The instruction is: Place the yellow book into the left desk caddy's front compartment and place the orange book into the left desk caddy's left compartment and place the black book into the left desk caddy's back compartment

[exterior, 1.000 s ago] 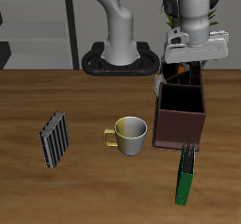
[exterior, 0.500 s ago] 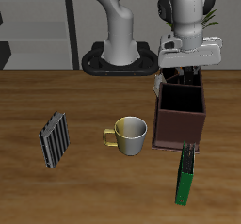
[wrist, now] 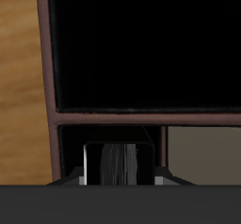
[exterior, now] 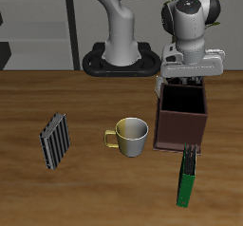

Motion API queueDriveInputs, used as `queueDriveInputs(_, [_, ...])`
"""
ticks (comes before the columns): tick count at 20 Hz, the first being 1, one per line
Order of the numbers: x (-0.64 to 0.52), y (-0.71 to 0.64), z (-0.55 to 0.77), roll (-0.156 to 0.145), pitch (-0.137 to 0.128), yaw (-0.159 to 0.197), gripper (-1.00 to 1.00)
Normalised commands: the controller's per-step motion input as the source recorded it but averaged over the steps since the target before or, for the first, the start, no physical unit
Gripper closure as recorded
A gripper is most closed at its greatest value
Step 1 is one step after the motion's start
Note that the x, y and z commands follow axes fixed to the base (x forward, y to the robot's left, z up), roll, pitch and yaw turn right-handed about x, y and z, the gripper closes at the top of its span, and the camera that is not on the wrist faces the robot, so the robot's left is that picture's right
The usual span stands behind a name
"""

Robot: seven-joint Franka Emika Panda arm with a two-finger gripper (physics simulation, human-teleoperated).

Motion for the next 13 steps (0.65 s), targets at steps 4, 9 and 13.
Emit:
queueDriveInputs(4, [-0.10, 0.05, 0.18, 0.008, -0.029, 0.003, -1.00])
queueDriveInputs(9, [-0.09, 0.03, 0.30, -0.004, -0.064, 0.012, -1.00])
queueDriveInputs(13, [0.05, -0.09, 0.26, -0.035, -0.054, 0.022, -1.00])
